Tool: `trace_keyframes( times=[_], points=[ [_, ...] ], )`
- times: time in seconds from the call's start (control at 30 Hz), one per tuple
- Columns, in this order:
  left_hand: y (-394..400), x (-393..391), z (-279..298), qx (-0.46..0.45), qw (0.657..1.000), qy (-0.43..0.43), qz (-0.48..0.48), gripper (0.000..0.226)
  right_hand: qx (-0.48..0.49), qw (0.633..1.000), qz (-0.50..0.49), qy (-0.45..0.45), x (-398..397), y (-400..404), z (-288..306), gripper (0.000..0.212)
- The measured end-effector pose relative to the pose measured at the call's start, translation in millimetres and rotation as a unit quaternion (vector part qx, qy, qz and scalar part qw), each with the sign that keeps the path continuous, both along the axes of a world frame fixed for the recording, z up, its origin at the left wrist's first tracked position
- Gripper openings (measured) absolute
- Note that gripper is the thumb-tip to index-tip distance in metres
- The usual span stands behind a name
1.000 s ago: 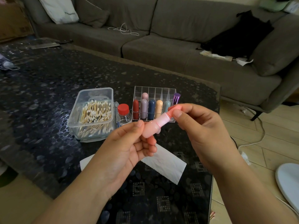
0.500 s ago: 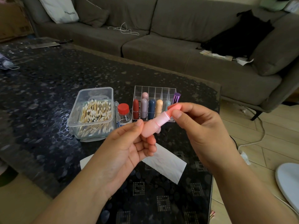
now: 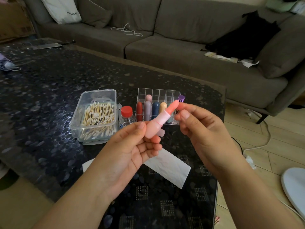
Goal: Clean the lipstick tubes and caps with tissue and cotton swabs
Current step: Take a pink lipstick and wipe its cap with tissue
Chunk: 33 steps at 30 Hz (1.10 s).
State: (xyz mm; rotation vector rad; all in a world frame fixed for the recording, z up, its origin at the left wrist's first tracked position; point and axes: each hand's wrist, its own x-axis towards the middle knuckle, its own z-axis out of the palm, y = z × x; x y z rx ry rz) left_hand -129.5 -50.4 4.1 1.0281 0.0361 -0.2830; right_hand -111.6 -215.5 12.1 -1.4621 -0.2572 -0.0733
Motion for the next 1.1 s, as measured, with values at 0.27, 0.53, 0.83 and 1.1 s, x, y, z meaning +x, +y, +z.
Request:
trace_keyframes(
  times=[0.27,0.53,0.83,1.1],
  points=[
    [3,4,-5,-0.015,1.0,0.008,0.009,0.027,-0.077,0.994,-0.051,0.051,1,-1,-6,0.041],
    [7,5,-5,-0.023,1.0,-0.002,0.017,0.025,-0.086,0.99,-0.054,0.1,6,1,-10,0.04],
    [10,6,-9,0.018,0.999,-0.045,0.012,0.024,-0.039,0.991,-0.046,0.123,5,3,-11,0.044],
    [3,11,-16,0.073,0.994,-0.07,0.03,0.033,-0.023,0.989,-0.072,0.126,3,-1,-10,0.045]
  ],
)
